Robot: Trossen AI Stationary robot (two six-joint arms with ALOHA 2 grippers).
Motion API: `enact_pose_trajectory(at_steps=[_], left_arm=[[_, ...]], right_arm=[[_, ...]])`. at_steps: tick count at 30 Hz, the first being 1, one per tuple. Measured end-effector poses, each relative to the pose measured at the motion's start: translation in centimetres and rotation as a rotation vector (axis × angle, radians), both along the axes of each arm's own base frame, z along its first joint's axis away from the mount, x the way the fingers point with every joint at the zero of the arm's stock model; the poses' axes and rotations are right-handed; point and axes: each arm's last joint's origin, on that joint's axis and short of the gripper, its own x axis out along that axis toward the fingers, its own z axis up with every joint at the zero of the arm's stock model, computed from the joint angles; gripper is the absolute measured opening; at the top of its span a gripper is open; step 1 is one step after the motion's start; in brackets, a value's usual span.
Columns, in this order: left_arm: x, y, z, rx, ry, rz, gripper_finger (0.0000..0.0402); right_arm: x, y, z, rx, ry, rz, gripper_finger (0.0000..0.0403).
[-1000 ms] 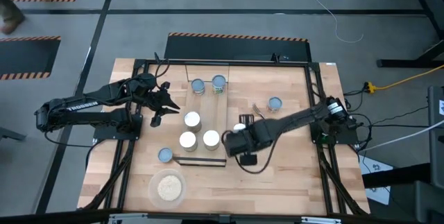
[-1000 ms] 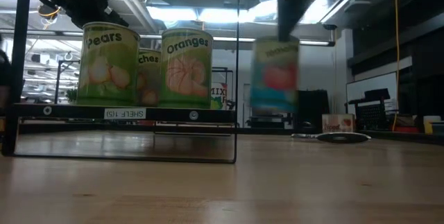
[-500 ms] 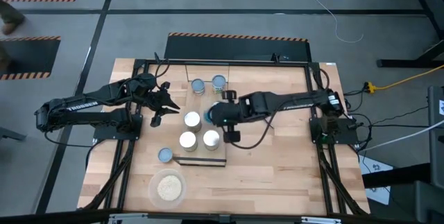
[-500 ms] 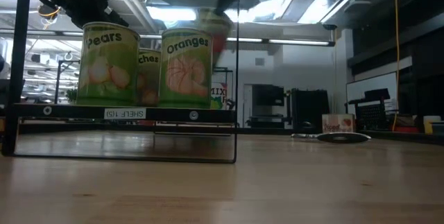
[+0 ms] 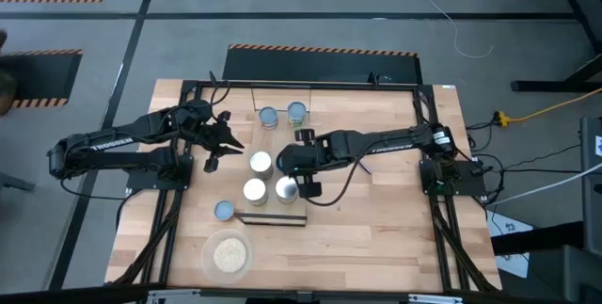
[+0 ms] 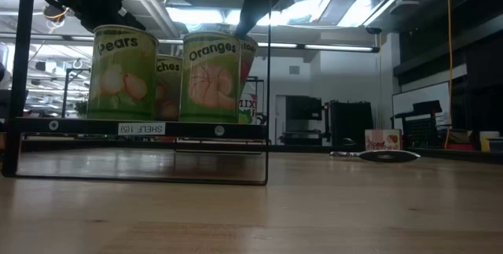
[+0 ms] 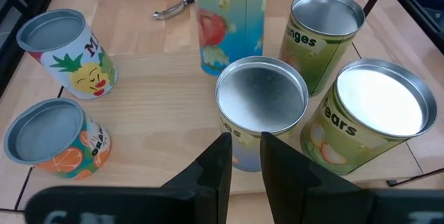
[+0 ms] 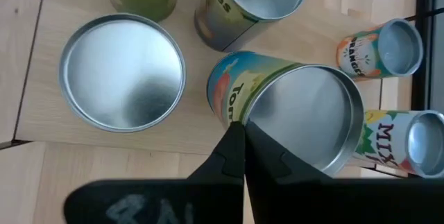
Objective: Pick and place cans onto a shelf
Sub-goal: Put the canned tomatoes on the shelf
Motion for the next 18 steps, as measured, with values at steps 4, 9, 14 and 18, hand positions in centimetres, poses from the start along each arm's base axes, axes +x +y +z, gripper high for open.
enact_pose_trajectory(at_steps=[4, 9, 14, 18], left_arm=[[0.0, 0.0, 0.0, 0.000, 0.000, 0.000, 0.0070], [0.0, 0.0, 0.0, 0.000, 0.000, 0.000, 0.0070], [0.0, 0.0, 0.0, -0.001, 0.002, 0.000, 0.0070], [0.0, 0.0, 0.0, -0.001, 0.003, 0.000, 0.0070]], right_arm=[[0.4, 0.1, -0.6, 0.007, 0.007, 0.003, 0.0000], [0.9, 0.3, -1.7, 0.042, 0.035, 0.021, 0.0000], [1.2, 0.3, -2.6, 0.039, 0.059, 0.022, 0.0002], [1.3, 0.3, -2.8, 0.038, 0.063, 0.022, 0.0003]])
